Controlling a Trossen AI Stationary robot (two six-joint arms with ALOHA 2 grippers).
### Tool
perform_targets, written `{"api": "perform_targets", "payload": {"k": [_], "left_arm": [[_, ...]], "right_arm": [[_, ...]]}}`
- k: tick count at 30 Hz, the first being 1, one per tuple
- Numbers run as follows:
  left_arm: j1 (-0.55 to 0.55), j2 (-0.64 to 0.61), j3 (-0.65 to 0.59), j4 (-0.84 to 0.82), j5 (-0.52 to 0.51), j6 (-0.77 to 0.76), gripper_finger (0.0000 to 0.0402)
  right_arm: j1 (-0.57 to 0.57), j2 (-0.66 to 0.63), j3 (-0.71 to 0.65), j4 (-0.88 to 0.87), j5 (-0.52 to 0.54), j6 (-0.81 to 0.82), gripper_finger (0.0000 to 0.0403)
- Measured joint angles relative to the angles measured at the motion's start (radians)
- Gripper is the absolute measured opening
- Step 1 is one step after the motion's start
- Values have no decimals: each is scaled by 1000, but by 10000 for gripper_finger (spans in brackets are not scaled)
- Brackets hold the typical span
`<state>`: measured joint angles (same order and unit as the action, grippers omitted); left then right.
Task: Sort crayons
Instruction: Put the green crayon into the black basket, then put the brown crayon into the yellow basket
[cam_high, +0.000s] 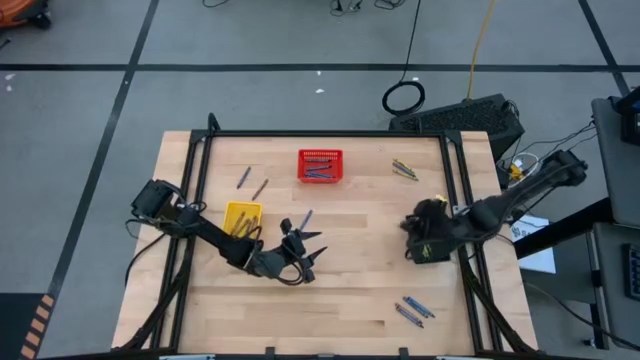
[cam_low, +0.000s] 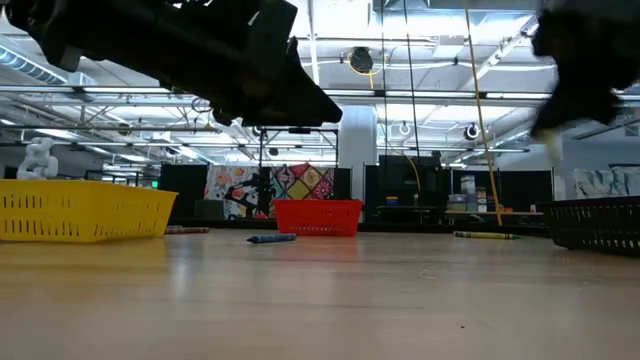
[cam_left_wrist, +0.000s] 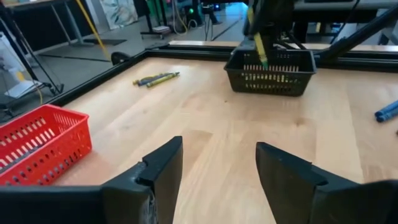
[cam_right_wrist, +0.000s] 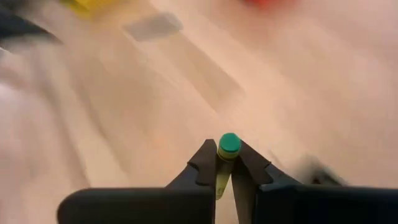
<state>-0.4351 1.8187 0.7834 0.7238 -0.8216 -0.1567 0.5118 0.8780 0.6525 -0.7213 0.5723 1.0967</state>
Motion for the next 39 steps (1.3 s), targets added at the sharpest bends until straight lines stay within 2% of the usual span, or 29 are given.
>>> {"api": "perform_targets", "payload": {"k": [3,6,15,21,27,34,39], "left_arm": [[0,0,0,0,1,-1,207],[-1,0,0,0,1,-4,208],[2,0,0,-1,2,-21,208],[3,0,0,0,6,-22,208],[3,0,0,0,7,-21,208],[3,0,0,0,7,-22,208],[3,0,0,0,7,-22,208]], "right_arm": [[21,-26,0,-214,-70,189,4],[35,-25,-1,-323,-137,285,4],[28,34,-16,-351,-310,393,4],[26,109,-57,-287,-341,379,15],[22,178,-58,-293,-306,333,58],[5,161,-52,-299,-260,294,122],[5,143,-2,-321,-254,263,129]]}}
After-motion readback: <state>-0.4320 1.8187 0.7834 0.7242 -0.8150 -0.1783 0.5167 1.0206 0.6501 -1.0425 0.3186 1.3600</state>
